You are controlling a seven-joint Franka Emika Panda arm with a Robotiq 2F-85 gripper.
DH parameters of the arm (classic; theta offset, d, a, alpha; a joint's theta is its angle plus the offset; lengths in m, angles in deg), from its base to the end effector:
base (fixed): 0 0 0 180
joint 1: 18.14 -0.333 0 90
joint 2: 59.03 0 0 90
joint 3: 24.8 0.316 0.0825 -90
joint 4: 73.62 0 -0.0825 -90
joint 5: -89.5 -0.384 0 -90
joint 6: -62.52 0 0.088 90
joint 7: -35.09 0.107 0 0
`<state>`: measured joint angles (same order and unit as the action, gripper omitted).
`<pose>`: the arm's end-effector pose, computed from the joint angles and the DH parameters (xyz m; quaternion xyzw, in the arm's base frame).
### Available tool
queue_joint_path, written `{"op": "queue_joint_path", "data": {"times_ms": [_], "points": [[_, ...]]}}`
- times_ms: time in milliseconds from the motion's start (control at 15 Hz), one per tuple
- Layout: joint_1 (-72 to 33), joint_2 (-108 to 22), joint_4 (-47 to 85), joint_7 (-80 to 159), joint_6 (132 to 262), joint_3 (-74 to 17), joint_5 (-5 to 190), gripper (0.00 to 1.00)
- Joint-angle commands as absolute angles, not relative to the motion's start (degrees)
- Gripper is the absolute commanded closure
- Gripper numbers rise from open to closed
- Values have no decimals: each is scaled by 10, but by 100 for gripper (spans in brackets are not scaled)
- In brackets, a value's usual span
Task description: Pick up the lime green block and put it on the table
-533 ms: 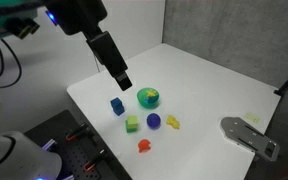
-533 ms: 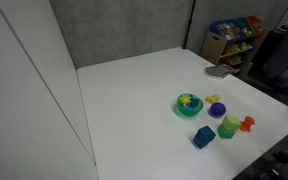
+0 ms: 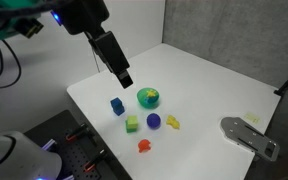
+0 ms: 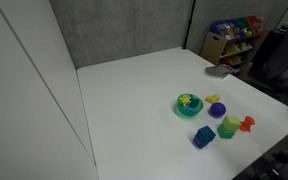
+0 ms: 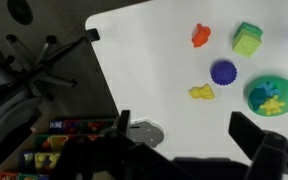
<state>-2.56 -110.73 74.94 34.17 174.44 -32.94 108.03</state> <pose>0.2728 -0.1511 0.5474 0.9770 -0.1361 0.1078 0.1235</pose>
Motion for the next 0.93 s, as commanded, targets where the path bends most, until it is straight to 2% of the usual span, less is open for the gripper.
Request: {"op": "queue_joint_path", "data": {"times_ms": [0,867], "points": [[-51,-1063,715,353,1742,-322,1065,0],[-138,-851,602,332,1730,-321,921,0]]}}
